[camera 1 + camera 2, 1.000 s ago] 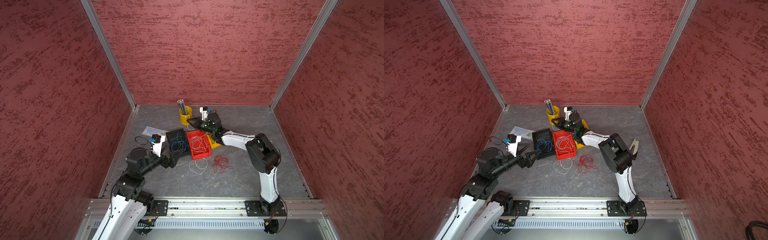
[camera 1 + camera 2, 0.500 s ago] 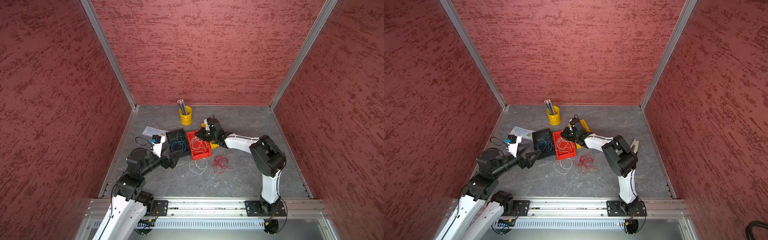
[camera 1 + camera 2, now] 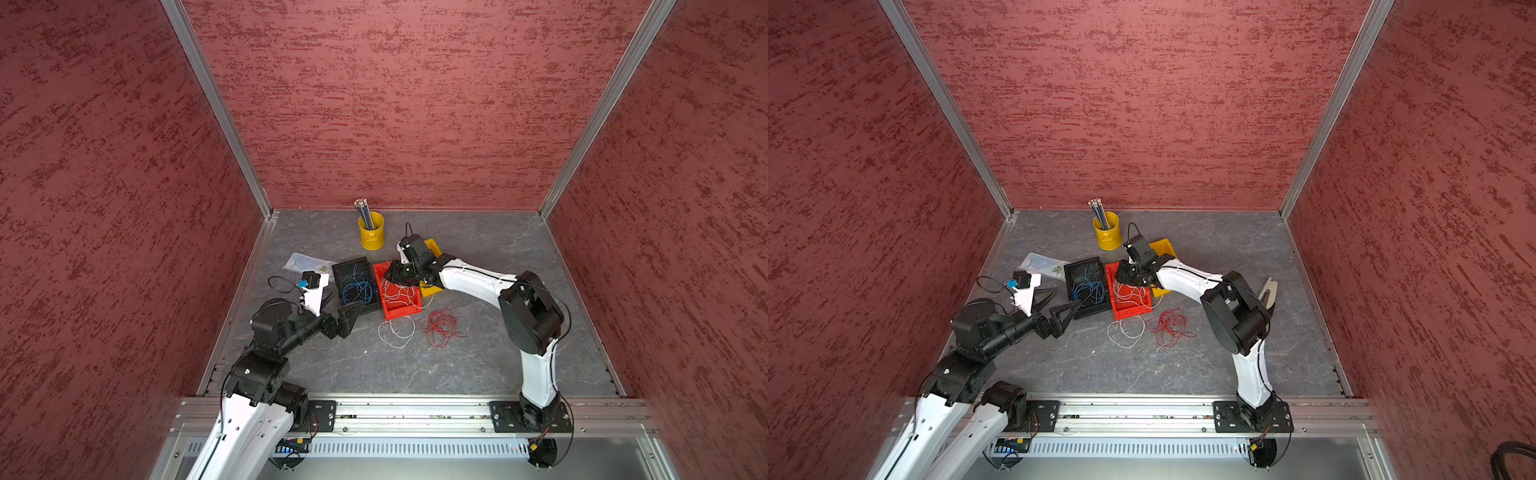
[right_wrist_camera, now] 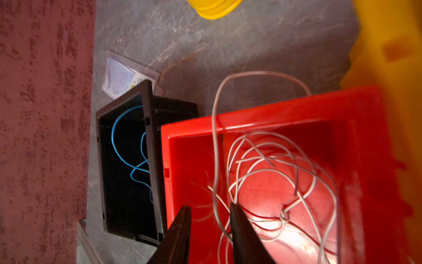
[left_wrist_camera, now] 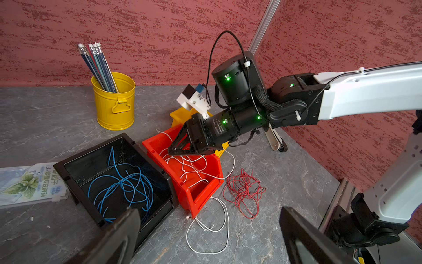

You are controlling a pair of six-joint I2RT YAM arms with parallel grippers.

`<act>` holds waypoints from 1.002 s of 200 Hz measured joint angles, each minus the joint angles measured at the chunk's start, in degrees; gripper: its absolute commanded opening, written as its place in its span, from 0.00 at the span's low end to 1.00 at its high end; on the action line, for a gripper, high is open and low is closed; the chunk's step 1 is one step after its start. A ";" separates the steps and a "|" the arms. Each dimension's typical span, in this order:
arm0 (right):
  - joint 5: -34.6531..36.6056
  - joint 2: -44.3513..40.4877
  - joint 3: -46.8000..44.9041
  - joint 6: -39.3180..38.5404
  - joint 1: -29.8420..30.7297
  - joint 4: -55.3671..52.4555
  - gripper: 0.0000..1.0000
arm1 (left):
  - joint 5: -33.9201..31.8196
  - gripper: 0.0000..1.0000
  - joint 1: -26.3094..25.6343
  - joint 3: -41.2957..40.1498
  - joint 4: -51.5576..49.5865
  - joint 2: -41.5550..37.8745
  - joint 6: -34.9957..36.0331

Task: Untangle and sort cables by color
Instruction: Place the cable in the bin.

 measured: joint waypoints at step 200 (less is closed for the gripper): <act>1.88 -27.87 -10.32 -12.98 -7.56 -24.37 0.89 | 2.62 1.00 -0.09 -3.87 7.32 2.43 -4.72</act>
